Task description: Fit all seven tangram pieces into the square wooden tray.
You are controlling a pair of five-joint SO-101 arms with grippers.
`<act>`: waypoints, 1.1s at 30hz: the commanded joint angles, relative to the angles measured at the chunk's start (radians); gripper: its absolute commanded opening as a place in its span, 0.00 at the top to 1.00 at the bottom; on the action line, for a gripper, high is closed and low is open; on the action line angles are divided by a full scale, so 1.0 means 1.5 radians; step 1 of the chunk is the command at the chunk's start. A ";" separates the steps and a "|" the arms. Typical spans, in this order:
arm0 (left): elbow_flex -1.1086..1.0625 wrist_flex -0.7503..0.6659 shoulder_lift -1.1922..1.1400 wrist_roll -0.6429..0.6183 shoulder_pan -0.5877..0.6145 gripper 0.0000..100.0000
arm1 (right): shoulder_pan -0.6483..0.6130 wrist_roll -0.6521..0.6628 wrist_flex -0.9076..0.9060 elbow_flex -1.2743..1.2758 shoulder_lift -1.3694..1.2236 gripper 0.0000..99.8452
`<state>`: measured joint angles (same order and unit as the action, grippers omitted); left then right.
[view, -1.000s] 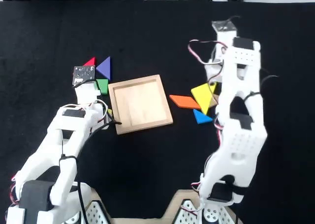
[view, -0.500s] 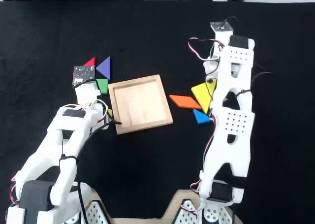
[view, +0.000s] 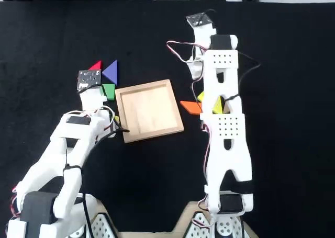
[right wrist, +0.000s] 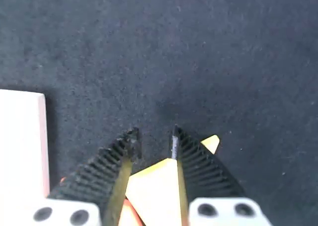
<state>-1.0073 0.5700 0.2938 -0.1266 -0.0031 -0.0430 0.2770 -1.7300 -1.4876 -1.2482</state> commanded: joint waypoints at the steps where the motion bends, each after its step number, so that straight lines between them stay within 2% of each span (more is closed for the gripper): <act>1: 0.012 -0.008 0.003 0.000 -0.006 0.82 | 0.010 0.011 -0.026 -0.025 0.039 0.90; 6: 0.012 -0.008 0.003 0.000 -0.006 0.82 | 0.028 0.008 -0.026 0.130 0.151 0.90; 10: 0.013 -0.008 0.003 0.000 -0.006 0.82 | 0.023 -0.063 -0.025 0.368 0.315 0.89; 14: 0.013 -0.008 0.003 0.000 -0.006 0.82 | 0.000 -0.069 0.016 0.576 0.461 0.79; 18: 0.010 -0.008 0.003 0.000 -0.006 0.82 | 0.001 -0.068 0.109 0.719 0.502 0.74; 23: 0.009 -0.008 0.003 0.000 -0.006 0.82 | 0.005 -0.065 0.181 0.753 0.480 0.74; 28: 0.009 -0.008 0.003 0.000 -0.006 0.82 | 0.005 -0.071 0.188 0.709 0.436 0.73; 33: 0.012 -0.008 0.003 0.000 -0.006 0.82 | 0.004 -0.166 0.180 0.651 0.380 0.73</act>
<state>-1.0073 0.5700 0.2938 -0.1266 -0.0031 -0.0307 0.1281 -1.4569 -0.4028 -0.6529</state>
